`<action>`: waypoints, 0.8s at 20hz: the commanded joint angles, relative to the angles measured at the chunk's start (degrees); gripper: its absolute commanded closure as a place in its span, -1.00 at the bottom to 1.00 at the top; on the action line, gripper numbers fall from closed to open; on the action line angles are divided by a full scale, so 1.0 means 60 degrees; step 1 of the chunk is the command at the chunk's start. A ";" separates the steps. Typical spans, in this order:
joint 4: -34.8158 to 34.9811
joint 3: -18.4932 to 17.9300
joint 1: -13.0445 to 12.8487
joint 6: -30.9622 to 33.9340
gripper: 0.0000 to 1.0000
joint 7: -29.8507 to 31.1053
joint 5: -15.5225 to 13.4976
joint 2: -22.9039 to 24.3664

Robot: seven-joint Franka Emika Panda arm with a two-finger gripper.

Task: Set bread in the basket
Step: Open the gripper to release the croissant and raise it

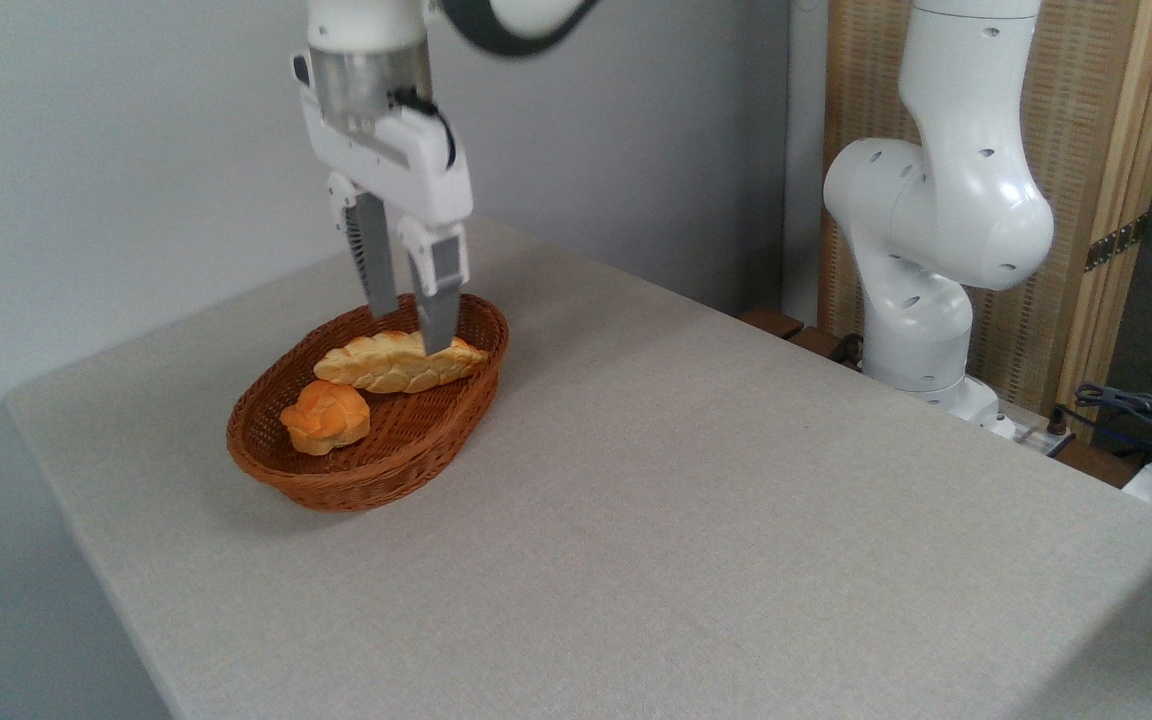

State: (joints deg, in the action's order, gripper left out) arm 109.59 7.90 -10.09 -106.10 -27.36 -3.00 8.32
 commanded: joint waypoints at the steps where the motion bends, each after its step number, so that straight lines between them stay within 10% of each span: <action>1: -0.1550 -0.0277 0.0492 0.1378 -1.00 -0.0244 0.0645 -0.0567; 16: -0.3090 -0.1580 0.0452 0.2624 -1.00 -0.0845 0.0221 -0.1153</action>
State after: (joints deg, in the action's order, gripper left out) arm 92.12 0.22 -5.47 -92.15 -31.44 -0.14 1.40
